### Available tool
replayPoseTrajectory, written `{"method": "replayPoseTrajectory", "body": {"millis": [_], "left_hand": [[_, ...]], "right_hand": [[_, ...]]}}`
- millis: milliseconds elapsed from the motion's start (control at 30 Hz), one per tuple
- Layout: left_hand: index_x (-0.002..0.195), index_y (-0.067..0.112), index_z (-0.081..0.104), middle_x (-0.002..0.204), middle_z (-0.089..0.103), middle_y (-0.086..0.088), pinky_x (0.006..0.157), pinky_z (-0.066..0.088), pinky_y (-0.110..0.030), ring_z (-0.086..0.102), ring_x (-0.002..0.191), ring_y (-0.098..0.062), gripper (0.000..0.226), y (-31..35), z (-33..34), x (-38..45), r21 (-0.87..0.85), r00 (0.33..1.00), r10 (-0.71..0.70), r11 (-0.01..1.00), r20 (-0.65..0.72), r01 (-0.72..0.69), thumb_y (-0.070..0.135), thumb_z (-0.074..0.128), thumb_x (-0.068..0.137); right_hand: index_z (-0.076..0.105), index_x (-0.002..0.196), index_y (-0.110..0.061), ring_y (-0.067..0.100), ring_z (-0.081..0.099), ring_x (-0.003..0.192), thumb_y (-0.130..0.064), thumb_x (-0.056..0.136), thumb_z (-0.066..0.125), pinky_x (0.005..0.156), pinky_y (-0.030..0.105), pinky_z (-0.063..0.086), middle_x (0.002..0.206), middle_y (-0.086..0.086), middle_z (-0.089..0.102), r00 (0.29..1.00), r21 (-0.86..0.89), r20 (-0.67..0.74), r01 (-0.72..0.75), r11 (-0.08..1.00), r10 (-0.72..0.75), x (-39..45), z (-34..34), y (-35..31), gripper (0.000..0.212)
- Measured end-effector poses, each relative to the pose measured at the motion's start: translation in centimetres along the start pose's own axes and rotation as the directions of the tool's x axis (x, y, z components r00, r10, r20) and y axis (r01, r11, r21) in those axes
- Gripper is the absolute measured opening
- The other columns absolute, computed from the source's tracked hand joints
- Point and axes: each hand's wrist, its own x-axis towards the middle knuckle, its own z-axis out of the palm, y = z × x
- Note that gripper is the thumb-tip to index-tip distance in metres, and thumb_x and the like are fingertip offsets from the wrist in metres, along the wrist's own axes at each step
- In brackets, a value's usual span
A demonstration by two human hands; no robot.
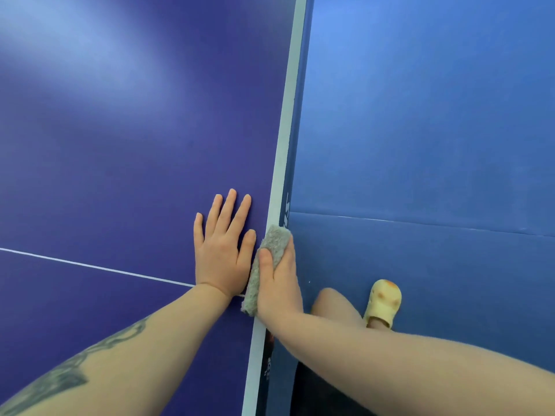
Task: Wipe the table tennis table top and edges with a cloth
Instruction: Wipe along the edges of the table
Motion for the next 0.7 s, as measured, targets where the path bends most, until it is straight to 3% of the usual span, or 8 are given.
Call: {"method": "replayPoseTrajectory", "body": {"millis": [100, 200, 333, 533, 700], "left_hand": [[0.152, 0.028, 0.03, 0.161, 0.022, 0.003, 0.12, 0.012, -0.052, 0.013, 0.15, -0.017, 0.055, 0.0, 0.0, -0.1, 0.002, 1.0, -0.002, 1.0, 0.005, 0.002, 0.04, 0.028, 0.099], [0.152, 0.029, 0.029, 0.161, 0.021, 0.004, 0.12, 0.011, -0.051, 0.011, 0.15, -0.016, 0.054, 0.2, 0.0, -0.1, -0.001, 1.0, -0.007, 1.0, 0.017, 0.007, 0.04, 0.026, 0.1], [0.153, 0.03, 0.028, 0.161, 0.019, 0.006, 0.121, 0.01, -0.05, 0.009, 0.151, -0.014, 0.054, 0.1, -0.1, -0.3, 0.011, 0.999, -0.013, 1.0, 0.032, 0.013, 0.041, 0.026, 0.1], [0.153, 0.029, 0.026, 0.161, 0.02, 0.005, 0.12, 0.011, -0.05, 0.01, 0.15, -0.015, 0.053, 0.1, -0.1, -0.2, 0.016, 0.998, -0.022, 1.0, 0.057, 0.022, 0.039, 0.026, 0.101], [0.153, 0.03, 0.025, 0.161, 0.022, 0.005, 0.119, 0.014, -0.05, 0.014, 0.15, -0.016, 0.056, 0.5, -0.7, -0.3, 0.043, 0.995, -0.05, 0.998, 0.091, 0.046, 0.04, 0.03, 0.098]], "right_hand": [[0.007, 0.157, -0.035, 0.016, 0.036, 0.141, -0.055, 0.101, 0.033, 0.112, 0.042, 0.037, 0.161, -0.011, 0.024, 1.0, -0.007, -0.002, -0.021, 1.0, 0.021, 0.0, -0.1, -0.3, 0.065], [0.013, 0.157, -0.029, 0.017, 0.037, 0.14, -0.05, 0.102, 0.035, 0.113, 0.039, 0.033, 0.16, -0.008, 0.028, 0.996, 0.037, -0.069, 0.06, 0.998, -0.057, 5.6, -0.9, -4.0, 0.063], [0.014, 0.157, -0.03, 0.021, 0.039, 0.14, -0.056, 0.101, 0.03, 0.112, 0.047, 0.037, 0.16, -0.005, 0.028, 0.991, 0.049, -0.119, 0.071, 0.996, -0.065, 10.9, -1.5, -8.0, 0.064], [0.005, 0.157, -0.034, 0.015, 0.035, 0.142, -0.053, 0.102, 0.032, 0.113, 0.044, 0.036, 0.162, -0.011, 0.022, 1.0, 0.019, -0.011, 0.024, 1.0, -0.023, 4.8, -1.3, -4.6, 0.064], [0.01, 0.157, -0.029, 0.023, 0.041, 0.138, -0.053, 0.102, 0.031, 0.111, 0.047, 0.038, 0.161, -0.006, 0.026, 0.999, 0.0, -0.037, 0.014, 1.0, -0.014, 11.1, -2.0, -8.8, 0.064]]}}
